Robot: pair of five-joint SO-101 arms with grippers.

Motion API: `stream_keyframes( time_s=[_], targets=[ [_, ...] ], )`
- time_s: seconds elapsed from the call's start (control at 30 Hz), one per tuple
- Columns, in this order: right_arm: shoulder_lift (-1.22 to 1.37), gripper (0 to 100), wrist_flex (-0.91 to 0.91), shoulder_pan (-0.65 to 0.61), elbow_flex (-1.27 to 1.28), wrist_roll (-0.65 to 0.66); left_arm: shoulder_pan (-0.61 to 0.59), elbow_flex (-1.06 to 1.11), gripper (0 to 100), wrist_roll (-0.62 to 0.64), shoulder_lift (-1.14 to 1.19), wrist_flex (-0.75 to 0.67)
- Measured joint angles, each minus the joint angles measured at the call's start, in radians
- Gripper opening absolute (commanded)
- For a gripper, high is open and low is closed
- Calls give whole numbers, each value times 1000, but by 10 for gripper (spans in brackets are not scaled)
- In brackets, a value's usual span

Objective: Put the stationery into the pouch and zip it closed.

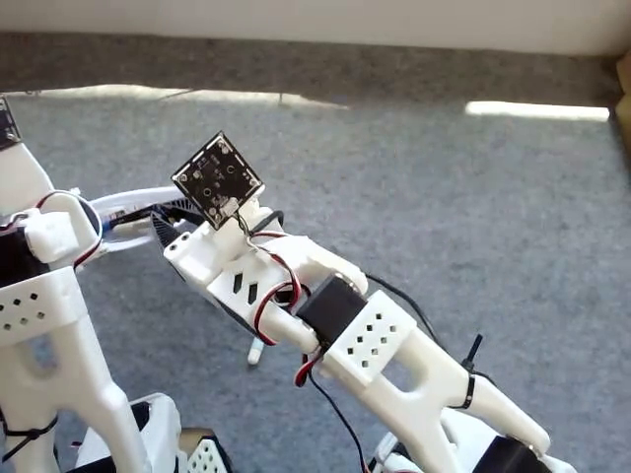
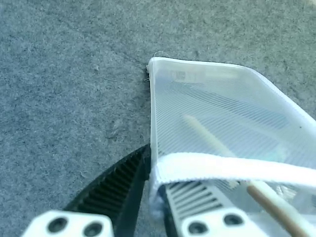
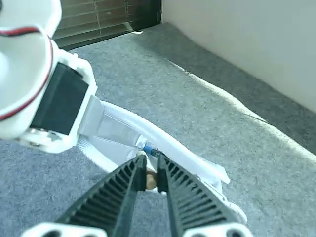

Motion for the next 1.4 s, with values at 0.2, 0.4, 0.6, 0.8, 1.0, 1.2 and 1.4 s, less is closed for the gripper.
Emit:
stream_keyframes(
  time_s=[0.2, 0.4, 0.6, 0.8, 1.0, 1.2, 1.4],
  targets=[
    [0, 191, 0, -5, 0, 0, 0, 0, 6, 0, 0, 0],
    [0, 191, 0, -5, 0, 0, 0, 0, 6, 0, 0, 0],
    [0, 191, 0, -5, 0, 0, 0, 0, 6, 0, 0, 0],
    [0, 191, 2, 78, -23, 0, 0, 0, 6, 0, 0, 0],
    [0, 191, 103, 110, -121, 0, 0, 0, 6, 0, 0, 0],
    [0, 191, 278, 115, -210, 0, 0, 0, 6, 0, 0, 0],
    [0, 191, 430, 144, -216, 0, 0, 0, 6, 0, 0, -3]
  ],
)
